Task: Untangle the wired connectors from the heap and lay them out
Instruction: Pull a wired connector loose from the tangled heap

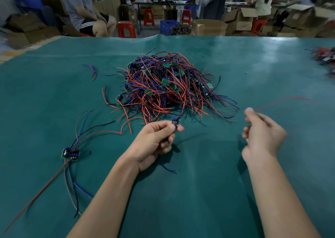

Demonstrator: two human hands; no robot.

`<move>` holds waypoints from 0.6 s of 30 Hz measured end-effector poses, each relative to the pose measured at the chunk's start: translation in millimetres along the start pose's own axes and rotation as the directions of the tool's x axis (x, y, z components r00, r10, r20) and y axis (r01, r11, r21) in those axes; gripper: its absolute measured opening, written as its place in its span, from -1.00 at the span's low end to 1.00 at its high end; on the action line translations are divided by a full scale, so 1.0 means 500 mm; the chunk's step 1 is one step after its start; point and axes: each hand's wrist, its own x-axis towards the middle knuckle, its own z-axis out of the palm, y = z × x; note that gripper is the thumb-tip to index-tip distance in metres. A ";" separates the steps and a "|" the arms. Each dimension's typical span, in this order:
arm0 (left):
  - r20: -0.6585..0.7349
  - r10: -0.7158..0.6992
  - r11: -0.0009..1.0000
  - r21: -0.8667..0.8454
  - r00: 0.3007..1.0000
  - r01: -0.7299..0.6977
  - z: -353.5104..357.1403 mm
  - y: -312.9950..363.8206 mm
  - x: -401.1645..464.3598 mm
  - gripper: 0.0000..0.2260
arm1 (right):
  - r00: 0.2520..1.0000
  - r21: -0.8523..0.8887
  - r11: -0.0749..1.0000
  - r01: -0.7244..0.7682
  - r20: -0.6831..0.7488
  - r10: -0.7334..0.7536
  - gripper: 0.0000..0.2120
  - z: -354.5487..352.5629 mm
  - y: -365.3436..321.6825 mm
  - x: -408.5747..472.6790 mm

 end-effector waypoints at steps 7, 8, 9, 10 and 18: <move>-0.035 0.033 0.999 0.010 0.999 -0.033 0.005 -0.003 -0.001 -0.76 | 0.741 -0.346 0.932 0.103 0.652 0.160 -0.98 0.049 0.032 -0.094; -0.028 0.028 0.999 0.028 0.999 -0.027 0.007 -0.004 -0.001 -0.79 | 0.664 -0.282 0.959 0.021 0.721 0.197 -0.93 0.051 0.031 -0.101; -0.018 0.029 0.998 0.052 0.999 -0.028 0.009 -0.005 -0.002 -0.83 | 0.584 -0.245 0.969 -0.041 0.781 0.222 -0.87 0.053 0.029 -0.107; -0.009 0.034 0.996 0.078 0.999 -0.033 0.012 -0.006 -0.003 -0.87 | 0.522 -0.232 0.970 -0.067 0.820 0.233 -0.81 0.054 0.028 -0.112; -0.008 0.035 0.982 0.187 0.999 -0.032 0.026 -0.006 -0.007 -0.87 | 0.657 -0.110 0.993 0.047 0.752 0.052 -0.95 0.054 0.022 -0.115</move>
